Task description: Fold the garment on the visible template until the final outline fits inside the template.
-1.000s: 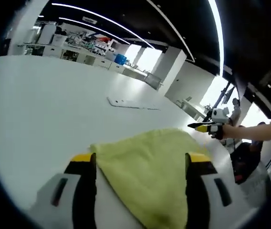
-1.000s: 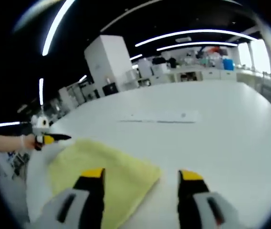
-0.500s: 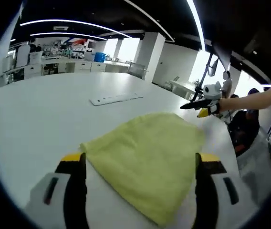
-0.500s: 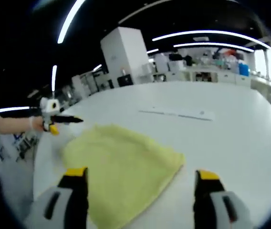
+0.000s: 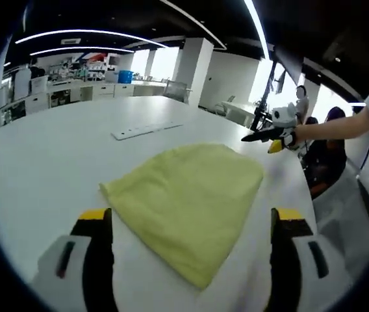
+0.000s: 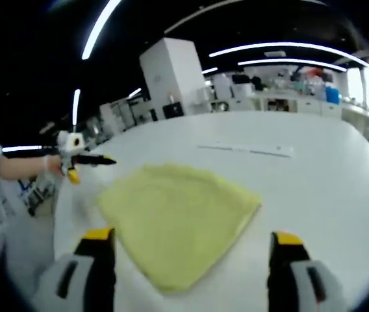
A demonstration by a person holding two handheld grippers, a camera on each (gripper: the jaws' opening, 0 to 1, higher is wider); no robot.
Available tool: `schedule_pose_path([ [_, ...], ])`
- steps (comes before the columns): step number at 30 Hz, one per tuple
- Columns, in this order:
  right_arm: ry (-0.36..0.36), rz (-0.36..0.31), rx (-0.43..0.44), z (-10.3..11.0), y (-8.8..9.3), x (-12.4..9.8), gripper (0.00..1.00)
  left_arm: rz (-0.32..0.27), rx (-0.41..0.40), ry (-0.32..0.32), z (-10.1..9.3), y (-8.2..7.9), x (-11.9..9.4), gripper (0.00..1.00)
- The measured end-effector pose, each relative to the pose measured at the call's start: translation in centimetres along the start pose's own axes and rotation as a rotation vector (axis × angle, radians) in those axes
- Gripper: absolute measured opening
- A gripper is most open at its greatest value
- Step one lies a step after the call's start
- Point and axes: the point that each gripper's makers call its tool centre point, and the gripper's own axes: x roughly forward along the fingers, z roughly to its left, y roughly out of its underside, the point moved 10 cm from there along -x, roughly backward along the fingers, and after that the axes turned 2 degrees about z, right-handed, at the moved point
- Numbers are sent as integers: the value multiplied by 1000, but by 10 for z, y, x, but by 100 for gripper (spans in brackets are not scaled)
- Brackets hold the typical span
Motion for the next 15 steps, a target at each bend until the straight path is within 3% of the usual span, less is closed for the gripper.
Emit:
schedule_pose_path([
  [15, 18, -3, 31, 19, 29, -22, 91, 38, -59, 6, -7, 38, -16, 88],
])
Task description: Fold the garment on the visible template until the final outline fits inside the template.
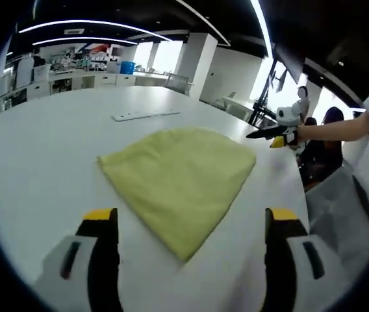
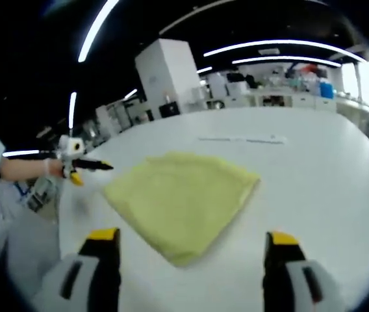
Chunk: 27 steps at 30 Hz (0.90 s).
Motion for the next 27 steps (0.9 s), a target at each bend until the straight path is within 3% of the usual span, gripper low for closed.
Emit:
schedule_pose_path([
  [14, -12, 24, 32, 8, 16, 1, 71, -4, -132, -27, 9, 30, -7, 49],
  [19, -35, 49, 51, 11, 24, 5, 54, -6, -175, -31, 6, 32, -5, 36],
  [27, -35, 57, 105, 12, 34, 9, 33, -5, -209, -36, 2, 35, -3, 26],
])
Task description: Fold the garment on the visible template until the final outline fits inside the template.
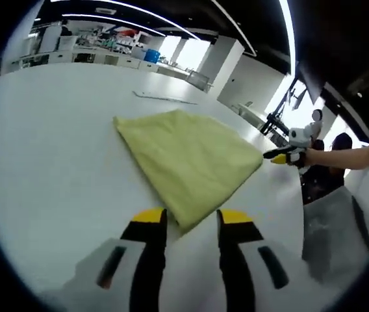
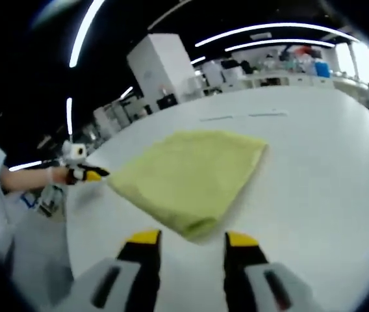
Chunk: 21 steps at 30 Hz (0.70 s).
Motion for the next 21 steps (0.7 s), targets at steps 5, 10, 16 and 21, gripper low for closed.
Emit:
schedule_pose_path([
  [5, -7, -10, 43, 1, 4, 4, 23, 5, -21, -12, -3, 4, 1, 20],
  [10, -14, -15, 73, 4, 9, 9, 13, 6, -33, -11, 0, 7, 3, 14],
  [16, -6, -15, 79, 4, 10, 13, 2, 15, -50, -22, -3, 9, 5, 7],
  [21, 2, -14, 86, 3, 9, 13, 0, 9, -64, -24, -4, 8, 4, 0],
])
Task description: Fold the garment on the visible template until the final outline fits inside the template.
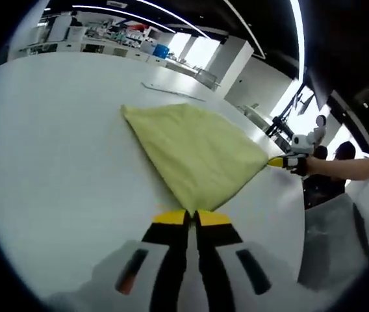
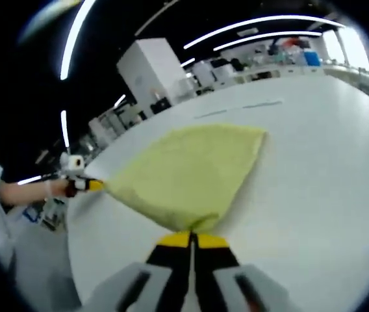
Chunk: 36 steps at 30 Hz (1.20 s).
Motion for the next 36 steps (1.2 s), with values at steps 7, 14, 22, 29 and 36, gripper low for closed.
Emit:
schedule_pose_path([
  [7, 0, 12, -17, -1, -5, -12, 0, -2, -2, -14, -9, 0, 0, 0],
  [14, 21, 13, -18, -14, -7, -26, 0, -6, -14, -17, 0, -2, -2, 0],
  [22, 10, 32, -45, -13, -7, -27, 0, -1, -14, -17, 6, 0, -4, 0],
  [29, 11, 44, -43, -11, -1, -31, 0, 9, -16, -1, 0, 6, -8, 0],
  [36, 4, 59, -47, -2, 16, -46, 0, 6, -41, 21, -21, 25, -17, 0],
])
